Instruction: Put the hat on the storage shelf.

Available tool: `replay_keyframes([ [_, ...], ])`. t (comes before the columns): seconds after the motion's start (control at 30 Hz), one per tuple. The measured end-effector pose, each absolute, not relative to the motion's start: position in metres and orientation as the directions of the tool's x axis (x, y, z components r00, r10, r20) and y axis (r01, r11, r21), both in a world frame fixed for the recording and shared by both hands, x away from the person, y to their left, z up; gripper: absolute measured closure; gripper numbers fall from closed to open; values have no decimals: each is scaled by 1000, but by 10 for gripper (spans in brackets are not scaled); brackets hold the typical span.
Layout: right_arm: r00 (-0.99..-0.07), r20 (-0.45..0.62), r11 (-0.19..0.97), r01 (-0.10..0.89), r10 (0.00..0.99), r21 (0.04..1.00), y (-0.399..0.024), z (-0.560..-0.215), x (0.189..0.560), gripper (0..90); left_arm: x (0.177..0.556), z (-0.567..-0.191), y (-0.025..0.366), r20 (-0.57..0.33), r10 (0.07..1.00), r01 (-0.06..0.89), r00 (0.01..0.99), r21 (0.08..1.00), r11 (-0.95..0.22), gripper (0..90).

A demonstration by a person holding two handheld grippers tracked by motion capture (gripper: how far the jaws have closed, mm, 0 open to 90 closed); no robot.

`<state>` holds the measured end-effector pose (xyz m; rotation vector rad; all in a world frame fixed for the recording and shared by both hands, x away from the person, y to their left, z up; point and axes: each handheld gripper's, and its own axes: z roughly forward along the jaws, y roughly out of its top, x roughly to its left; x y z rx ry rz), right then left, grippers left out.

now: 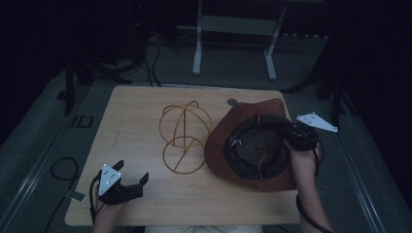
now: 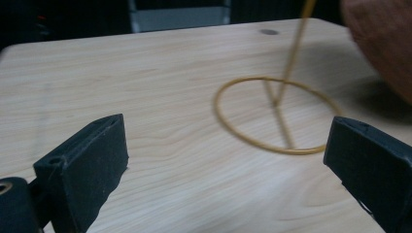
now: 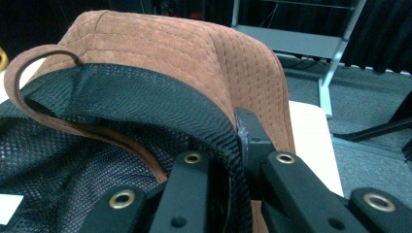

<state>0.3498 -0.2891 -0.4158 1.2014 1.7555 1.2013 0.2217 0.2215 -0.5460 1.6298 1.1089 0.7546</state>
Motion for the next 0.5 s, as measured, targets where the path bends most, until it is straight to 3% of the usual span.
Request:
replay_keyframes([
  [0.13, -331, -33, 138, 297, 943, 945, -292, -409, 349, 843, 221, -533, 210, -24, 908, 313, 417, 942, -119, 30],
  [0.5, -323, -43, 134, 266, 945, 955, -295, -393, 346, 843, 228, -452, 167, 37, 859, 173, 510, 974, -145, 47],
])
